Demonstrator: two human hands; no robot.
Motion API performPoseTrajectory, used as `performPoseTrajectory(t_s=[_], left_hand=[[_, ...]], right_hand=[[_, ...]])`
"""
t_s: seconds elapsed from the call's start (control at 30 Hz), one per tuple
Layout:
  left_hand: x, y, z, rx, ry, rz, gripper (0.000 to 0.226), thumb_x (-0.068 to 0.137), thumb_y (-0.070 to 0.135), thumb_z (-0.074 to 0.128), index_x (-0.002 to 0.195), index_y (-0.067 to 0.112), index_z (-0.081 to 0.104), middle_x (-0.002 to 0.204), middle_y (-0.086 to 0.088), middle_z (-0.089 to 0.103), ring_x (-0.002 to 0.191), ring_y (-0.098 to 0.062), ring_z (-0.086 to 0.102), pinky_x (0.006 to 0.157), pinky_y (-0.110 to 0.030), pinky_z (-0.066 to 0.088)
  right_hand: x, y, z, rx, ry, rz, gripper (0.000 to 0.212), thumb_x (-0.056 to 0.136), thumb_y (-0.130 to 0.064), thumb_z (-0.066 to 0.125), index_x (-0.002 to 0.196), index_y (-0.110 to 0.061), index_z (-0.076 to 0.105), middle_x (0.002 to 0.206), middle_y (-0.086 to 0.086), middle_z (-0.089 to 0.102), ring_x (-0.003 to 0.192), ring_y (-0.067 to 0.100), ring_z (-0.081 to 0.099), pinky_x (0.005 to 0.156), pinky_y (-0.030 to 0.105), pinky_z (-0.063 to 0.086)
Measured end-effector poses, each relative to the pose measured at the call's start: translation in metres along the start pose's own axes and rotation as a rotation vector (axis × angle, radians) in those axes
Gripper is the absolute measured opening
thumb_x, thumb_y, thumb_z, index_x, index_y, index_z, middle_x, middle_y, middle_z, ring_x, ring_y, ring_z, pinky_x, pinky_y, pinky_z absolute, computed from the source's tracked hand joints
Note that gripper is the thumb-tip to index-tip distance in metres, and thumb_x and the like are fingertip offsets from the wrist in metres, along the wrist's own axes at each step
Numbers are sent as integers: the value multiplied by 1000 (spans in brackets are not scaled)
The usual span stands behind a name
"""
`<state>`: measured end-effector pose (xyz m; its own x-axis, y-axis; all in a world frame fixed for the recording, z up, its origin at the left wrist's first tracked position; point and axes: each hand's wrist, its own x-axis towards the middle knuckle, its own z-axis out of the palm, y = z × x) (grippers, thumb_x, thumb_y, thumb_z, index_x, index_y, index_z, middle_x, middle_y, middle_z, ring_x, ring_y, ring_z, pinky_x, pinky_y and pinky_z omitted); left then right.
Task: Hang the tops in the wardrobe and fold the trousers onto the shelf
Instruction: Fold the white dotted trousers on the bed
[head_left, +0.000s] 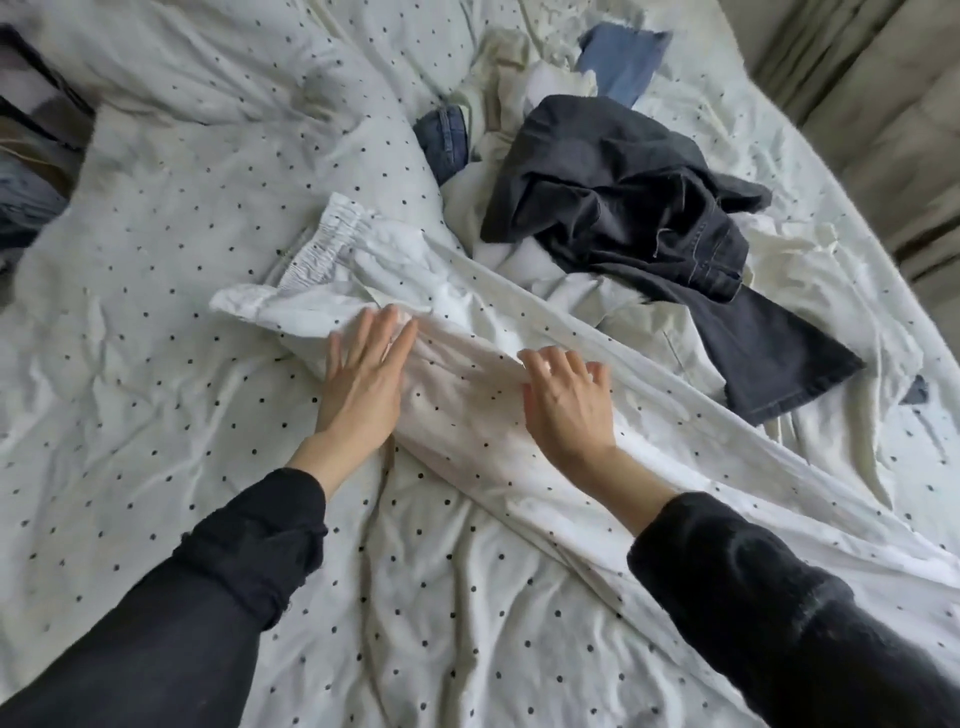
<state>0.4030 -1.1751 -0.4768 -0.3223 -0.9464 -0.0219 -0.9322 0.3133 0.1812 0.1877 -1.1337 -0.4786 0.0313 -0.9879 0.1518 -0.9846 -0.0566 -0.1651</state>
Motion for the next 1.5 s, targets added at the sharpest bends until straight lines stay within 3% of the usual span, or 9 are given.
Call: performPoseTrajectory(t_s=[0.4,0.53,0.63,0.77,0.9,1.07,1.17,1.33,1.5], left_hand=[[56,-58,-13,140,-39,19,81,74,-22,48,143,19,37,156,-9,20,146,-27,4,112,-57,6],[75,-74,-6,167,154,107,44,58,-9,76,99,6,70,102,-16,67,102,-36,59,94,-44,34],[87,-71,-12,135,255,75,35,64,-13,65,92,5,72,85,-12,66,86,-33,59,83,-39,34],[116,-64,-22,108,324,45,28,70,-11,63,92,5,69,82,-12,63,84,-34,57,76,-35,32],[151,-47,-24,57,337,101,27,68,-11,65,89,5,70,77,-13,61,79,-34,59,73,-32,30],[179,-36,11,-47,162,147,23,78,-2,61,99,1,68,93,-20,62,92,-41,57,88,-47,42],[175,-41,30,-51,-53,152,34,91,6,51,125,2,57,131,-24,50,125,-41,43,111,-49,23],[159,-53,19,-179,117,197,43,94,10,37,135,5,46,142,-20,41,129,-38,41,106,-49,35],[131,-90,-1,-83,313,0,44,93,14,42,136,5,43,142,-18,42,130,-31,35,102,-53,33]], right_hand=[[46,-34,29,-76,-25,-161,38,63,-44,80,89,-18,72,96,3,61,86,26,58,71,40,44],[51,-30,37,-119,-10,-184,24,57,-26,85,75,-19,71,82,0,57,79,23,51,67,36,38],[61,-24,35,-38,27,-146,9,64,-10,75,65,-13,67,68,3,56,65,26,53,59,35,37],[86,-8,16,90,57,75,31,80,-21,35,58,-11,54,55,5,55,54,28,52,60,35,38],[104,9,4,46,34,222,26,84,-12,35,69,-8,55,40,8,50,33,23,33,64,34,36],[114,28,12,-91,-336,274,21,96,-11,35,109,-10,51,76,12,68,54,24,37,84,37,26],[115,27,20,-103,-328,273,20,93,-7,36,105,-9,52,83,11,68,50,21,37,84,38,25],[106,10,32,-26,-15,223,28,83,-17,61,110,-9,59,104,13,63,95,34,58,84,49,39],[102,-52,39,101,-55,-130,50,89,-39,36,129,-16,52,137,13,51,128,32,47,101,61,33]])
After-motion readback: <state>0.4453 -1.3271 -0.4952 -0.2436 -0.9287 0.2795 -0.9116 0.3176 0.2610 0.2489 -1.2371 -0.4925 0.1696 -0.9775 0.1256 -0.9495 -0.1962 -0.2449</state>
